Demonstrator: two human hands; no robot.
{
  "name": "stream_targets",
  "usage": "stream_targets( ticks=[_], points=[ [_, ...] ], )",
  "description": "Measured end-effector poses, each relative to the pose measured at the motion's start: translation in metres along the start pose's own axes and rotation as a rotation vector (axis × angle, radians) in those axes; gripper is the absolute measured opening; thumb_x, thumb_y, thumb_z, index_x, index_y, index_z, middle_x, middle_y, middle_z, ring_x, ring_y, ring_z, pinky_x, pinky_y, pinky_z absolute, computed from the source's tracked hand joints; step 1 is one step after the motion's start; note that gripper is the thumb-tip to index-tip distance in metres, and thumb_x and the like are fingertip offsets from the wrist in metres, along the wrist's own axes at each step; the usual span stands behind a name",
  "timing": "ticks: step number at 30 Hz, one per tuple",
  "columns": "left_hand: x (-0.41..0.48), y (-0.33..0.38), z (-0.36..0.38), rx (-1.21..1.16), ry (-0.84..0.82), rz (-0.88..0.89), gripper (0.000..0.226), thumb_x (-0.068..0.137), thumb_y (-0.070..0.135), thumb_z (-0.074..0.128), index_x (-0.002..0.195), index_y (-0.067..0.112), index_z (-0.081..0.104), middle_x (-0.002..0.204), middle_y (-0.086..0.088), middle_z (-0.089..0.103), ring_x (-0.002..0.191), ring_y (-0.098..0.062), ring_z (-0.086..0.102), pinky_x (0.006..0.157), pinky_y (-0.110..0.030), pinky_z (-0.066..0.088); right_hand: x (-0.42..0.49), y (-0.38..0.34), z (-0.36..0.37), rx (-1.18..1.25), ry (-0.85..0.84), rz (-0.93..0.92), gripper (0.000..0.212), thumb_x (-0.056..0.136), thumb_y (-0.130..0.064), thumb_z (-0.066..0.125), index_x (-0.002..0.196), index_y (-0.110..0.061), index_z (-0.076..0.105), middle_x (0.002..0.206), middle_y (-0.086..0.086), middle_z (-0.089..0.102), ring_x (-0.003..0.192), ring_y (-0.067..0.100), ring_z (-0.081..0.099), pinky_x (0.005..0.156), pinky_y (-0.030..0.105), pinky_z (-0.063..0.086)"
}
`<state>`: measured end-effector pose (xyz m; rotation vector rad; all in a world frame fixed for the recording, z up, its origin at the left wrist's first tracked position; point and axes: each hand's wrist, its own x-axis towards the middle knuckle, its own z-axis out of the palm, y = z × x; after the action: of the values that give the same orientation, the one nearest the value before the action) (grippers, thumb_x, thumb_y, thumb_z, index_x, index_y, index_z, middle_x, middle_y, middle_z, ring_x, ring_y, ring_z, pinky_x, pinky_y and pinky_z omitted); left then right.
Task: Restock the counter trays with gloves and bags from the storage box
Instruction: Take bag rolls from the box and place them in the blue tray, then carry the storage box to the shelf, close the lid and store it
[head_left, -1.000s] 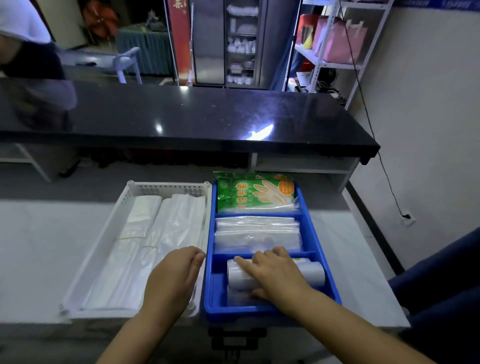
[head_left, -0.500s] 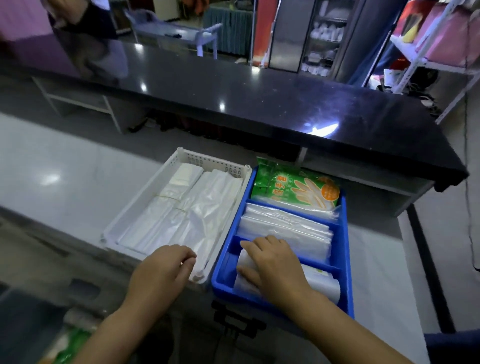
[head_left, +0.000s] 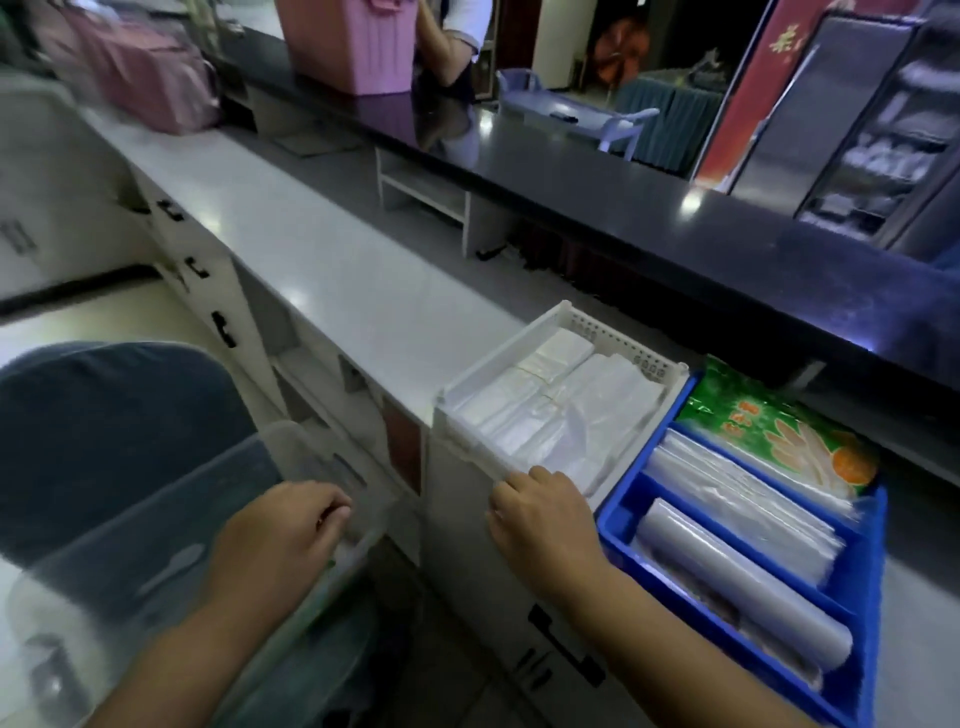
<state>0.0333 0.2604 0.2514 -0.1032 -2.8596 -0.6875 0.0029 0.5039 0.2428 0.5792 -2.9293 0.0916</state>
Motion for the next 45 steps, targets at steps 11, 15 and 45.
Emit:
stream_targets(
  ticks=[11,15,45],
  points=[
    [-0.095,-0.223,-0.114,0.055,0.067,-0.114,0.005,0.079,0.017,0.07,0.077,0.022,0.07,0.076,0.003,0.07,0.069,-0.021,0.063,0.053,-0.025,0.036,0.037,-0.241,0.035,0.007,-0.019,-0.047,0.018,0.083,-0.03,0.055,0.072,-0.017,0.06,0.072,0.003,0.063,0.071,0.027,0.057,0.065,0.037,0.045],
    [-0.123,-0.279,-0.139,0.048,0.068,-0.134,0.006,0.079,0.017,0.071,0.075,0.021,0.069,0.07,0.002,0.069,0.058,-0.018,0.059,0.045,-0.022,0.036,0.042,-0.317,0.041,0.003,-0.043,-0.089,0.025,0.065,-0.024,0.076,0.055,-0.018,0.054,0.05,0.002,0.056,0.047,0.025,0.052,0.044,0.03,0.037],
    [0.06,-0.434,-0.047,0.137,-0.384,-0.108,0.013,0.089,0.028,0.052,0.092,0.025,0.064,0.094,0.01,0.067,0.087,-0.012,0.058,0.063,-0.026,0.042,0.117,-0.294,0.208,0.14,-0.496,0.486,0.018,0.092,-0.032,0.043,0.081,-0.023,0.054,0.094,0.003,0.069,0.085,0.02,0.063,0.057,0.028,0.039]
  ],
)
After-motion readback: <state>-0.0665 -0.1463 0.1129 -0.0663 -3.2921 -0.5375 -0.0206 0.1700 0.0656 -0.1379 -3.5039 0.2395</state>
